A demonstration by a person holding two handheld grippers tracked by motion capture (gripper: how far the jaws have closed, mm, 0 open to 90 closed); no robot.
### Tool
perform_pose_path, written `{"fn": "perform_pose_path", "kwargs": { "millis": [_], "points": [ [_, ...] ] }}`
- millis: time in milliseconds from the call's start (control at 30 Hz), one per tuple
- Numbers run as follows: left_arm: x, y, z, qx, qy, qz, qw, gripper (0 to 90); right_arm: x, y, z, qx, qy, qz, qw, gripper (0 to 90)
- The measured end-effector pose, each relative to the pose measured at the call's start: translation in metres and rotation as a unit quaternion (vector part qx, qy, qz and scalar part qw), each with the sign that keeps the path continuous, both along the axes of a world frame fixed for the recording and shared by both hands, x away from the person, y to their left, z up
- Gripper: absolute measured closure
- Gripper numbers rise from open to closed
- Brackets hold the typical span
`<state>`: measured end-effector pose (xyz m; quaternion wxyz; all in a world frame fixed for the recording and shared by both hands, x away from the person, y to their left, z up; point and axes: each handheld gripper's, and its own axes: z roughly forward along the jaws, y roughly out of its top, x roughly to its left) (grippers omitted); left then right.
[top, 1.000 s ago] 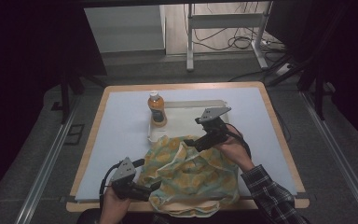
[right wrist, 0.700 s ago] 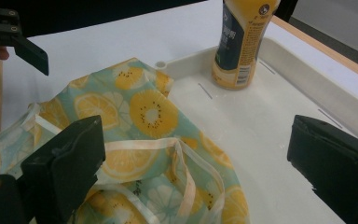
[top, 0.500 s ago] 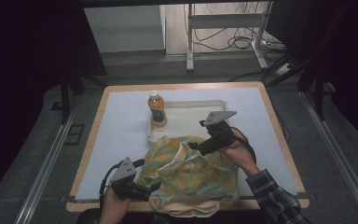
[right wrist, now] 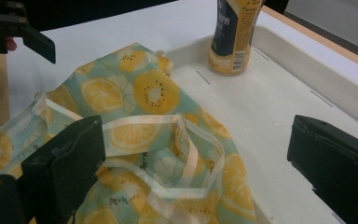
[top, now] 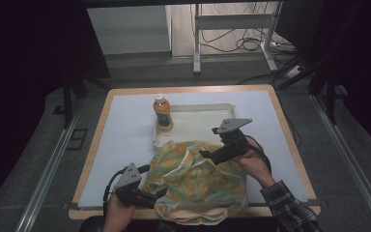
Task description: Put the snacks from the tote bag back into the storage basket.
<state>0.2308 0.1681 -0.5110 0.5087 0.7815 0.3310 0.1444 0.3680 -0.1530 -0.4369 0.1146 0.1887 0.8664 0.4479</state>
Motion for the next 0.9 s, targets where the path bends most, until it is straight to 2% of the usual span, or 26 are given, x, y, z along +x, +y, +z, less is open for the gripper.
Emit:
{"fn": "perform_pose_path", "kwargs": {
  "millis": [400, 900],
  "points": [
    [0.0, 0.0, 0.0, 0.002, 0.001, 0.001, 1.0, 0.3, -0.009, -0.015, -0.002, -0.003, 0.0, -0.005, 1.0, 4.2],
    [0.001, 0.0, -0.001, 0.004, 0.005, 0.004, 1.0, 0.5, -0.022, -0.039, -0.003, -0.002, -0.002, -0.029, 0.9996, 4.2]
  ]
}}
